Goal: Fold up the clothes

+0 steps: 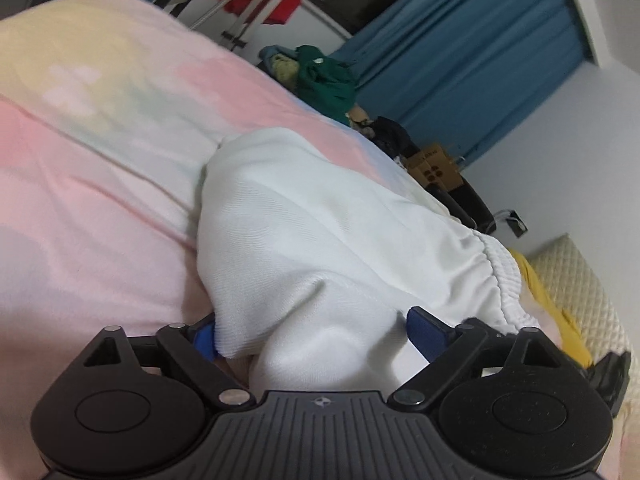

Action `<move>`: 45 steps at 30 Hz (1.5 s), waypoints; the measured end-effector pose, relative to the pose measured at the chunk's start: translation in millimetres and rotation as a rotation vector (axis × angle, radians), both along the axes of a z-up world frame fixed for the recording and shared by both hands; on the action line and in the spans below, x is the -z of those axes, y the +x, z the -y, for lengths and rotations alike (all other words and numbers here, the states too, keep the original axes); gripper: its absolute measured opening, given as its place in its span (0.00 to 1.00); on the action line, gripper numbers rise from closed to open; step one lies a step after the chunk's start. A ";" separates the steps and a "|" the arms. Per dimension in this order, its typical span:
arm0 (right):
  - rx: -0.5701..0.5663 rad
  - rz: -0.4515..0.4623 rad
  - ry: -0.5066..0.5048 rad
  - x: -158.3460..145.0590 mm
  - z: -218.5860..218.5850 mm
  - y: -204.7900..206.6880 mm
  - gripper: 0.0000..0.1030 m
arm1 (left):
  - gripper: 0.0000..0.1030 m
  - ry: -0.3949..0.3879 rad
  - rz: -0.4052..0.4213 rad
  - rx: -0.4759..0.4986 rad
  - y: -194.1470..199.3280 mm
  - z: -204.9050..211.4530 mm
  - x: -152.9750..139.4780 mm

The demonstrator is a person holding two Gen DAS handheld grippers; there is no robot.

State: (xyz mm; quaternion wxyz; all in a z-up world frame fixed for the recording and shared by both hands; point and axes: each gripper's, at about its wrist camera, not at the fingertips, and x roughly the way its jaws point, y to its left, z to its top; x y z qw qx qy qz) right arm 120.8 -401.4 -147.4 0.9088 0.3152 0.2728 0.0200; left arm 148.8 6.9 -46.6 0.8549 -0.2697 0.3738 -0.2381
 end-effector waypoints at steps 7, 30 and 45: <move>0.009 -0.015 -0.011 -2.1 -1.3 0.6 0.48 | 0.53 0.137 0.046 -0.002 -13.5 -2.9 -9.2; -0.013 0.177 0.099 -73.6 17.1 -31.8 0.36 | 0.31 0.088 0.267 -0.144 -87.8 18.6 -92.8; 0.210 0.255 0.054 -123.2 146.6 7.7 0.36 | 0.30 0.114 0.310 0.099 44.2 212.2 -153.6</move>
